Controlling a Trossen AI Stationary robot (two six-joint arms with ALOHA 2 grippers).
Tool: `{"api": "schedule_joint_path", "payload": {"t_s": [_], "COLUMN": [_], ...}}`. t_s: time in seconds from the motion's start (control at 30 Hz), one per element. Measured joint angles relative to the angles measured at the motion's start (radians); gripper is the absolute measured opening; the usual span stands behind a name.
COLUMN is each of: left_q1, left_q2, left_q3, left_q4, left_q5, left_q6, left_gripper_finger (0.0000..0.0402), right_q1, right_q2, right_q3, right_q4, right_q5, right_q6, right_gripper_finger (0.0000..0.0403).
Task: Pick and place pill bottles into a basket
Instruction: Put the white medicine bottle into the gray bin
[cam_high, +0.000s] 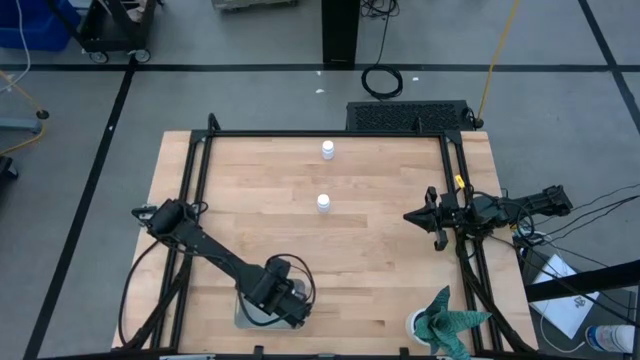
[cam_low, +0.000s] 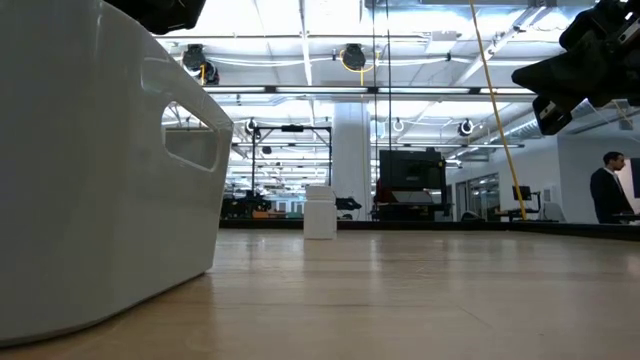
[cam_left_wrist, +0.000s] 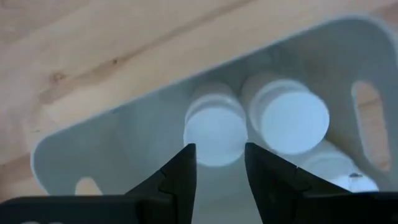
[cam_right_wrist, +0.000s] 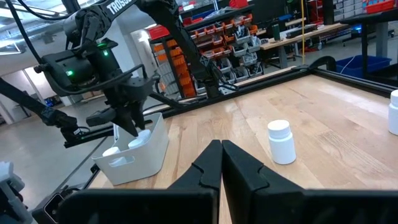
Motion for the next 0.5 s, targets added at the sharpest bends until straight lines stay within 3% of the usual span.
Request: {"api": "schedule_joint_path", "payload": {"t_s": [0.23,0.5], "left_q1": [-0.005,0.004], "left_q2": [-0.055,-0.220], "left_q3": [0.000,0.000], "left_q4": [0.000,-0.001], "left_q5": [0.006,-0.179], "left_q6": [-0.012,-0.068], "left_gripper_finger": [0.0140,0.0140], "right_q1": [0.000,0.000], "right_q2": [0.000,0.000], "right_q3": [0.000,0.000], "right_q4": [0.000,0.000], "right_q5": [0.000,0.000], "right_q6": [0.000,0.000], "right_gripper_finger": [0.0004,0.0004]}}
